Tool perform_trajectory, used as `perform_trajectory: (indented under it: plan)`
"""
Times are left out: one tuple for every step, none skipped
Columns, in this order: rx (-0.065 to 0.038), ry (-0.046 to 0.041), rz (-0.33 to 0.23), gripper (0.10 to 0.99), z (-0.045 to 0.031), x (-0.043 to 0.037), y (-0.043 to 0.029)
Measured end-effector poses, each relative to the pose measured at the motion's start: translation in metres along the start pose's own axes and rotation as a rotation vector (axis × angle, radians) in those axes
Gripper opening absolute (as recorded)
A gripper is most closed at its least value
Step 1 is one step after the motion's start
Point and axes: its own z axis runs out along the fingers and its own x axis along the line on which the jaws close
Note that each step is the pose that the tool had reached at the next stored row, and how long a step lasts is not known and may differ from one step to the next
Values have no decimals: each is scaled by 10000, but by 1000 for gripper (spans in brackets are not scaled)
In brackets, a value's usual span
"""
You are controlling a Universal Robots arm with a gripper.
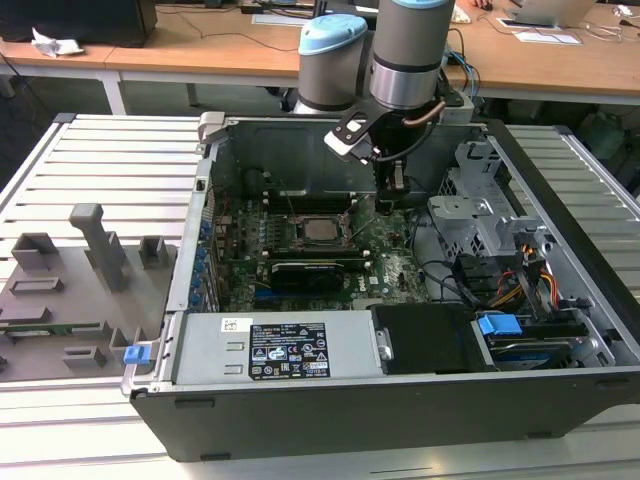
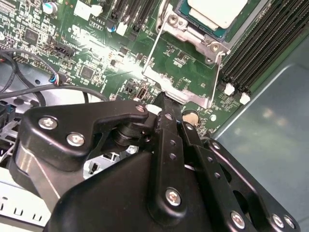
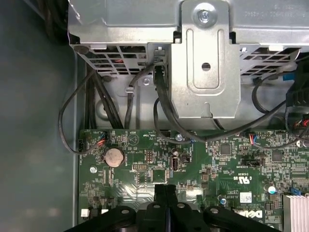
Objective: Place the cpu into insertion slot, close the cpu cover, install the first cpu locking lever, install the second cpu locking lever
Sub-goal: 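Close the cpu cover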
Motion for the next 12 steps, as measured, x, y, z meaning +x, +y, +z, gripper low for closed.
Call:
perform_trajectory:
  plan:
    - [0, 2, 0, 106, -1, 0, -9]
    - [0, 5, 1, 106, -1, 0, -18]
    - [0, 7, 1, 106, -2, 0, -34]
    - [0, 8, 2, 106, -2, -1, -44]
    - [0, 11, 2, 106, -2, -1, -50]
    - [1, 13, 1, 106, -2, -1, -54]
    - [0, 16, 0, 106, -2, 0, -55]
    - [0, 18, 0, 106, -2, 0, -56]
    - [1, 20, -1, 106, -2, 0, -56]
    - [0, 22, 1, 106, -2, 0, -57]
    - [0, 24, 3, 106, -1, 0, -59]
    - [0, 26, 4, 106, -1, 0, -61]
